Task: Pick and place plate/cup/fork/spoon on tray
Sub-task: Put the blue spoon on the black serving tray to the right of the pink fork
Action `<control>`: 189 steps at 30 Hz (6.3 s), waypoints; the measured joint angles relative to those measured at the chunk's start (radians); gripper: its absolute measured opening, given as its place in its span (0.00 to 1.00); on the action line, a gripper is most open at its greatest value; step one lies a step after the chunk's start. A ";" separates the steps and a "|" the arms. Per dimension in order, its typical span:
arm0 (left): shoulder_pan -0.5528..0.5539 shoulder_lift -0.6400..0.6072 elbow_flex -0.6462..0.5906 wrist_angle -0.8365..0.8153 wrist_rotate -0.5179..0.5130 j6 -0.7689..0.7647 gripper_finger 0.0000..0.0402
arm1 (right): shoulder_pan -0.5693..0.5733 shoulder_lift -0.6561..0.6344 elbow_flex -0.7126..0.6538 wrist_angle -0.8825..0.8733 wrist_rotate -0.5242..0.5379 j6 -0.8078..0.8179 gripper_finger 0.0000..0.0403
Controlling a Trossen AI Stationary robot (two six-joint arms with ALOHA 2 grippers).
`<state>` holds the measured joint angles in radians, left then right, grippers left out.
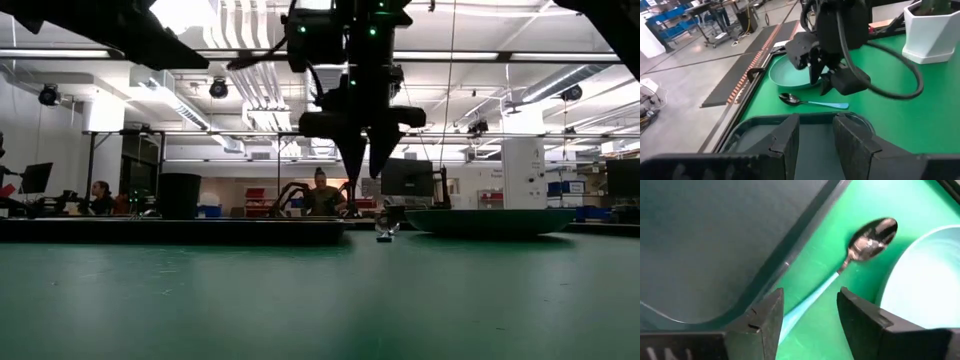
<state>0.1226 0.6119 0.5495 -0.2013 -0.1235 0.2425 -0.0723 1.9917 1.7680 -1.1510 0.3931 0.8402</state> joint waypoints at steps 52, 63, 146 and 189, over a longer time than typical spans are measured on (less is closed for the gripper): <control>0.000 0.002 0.000 0.006 -0.049 0.001 0.25 | -0.025 -0.009 -0.338 0.320 -0.009 0.129 0.45; 0.000 0.002 0.000 0.009 -0.050 0.001 0.25 | -0.024 -0.017 -0.391 0.398 -0.025 0.147 0.30; 0.000 0.022 0.001 0.054 -0.049 0.001 0.25 | 0.006 -0.008 -0.434 0.494 0.162 0.289 0.03; -0.006 0.146 -0.002 0.342 0.063 -0.342 0.25 | 0.288 -0.271 -0.610 1.572 0.520 -0.827 0.02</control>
<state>0.1169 0.7581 0.5478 0.1408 -0.0603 -0.0996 0.2157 1.7210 1.1584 0.4210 0.9134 0.0136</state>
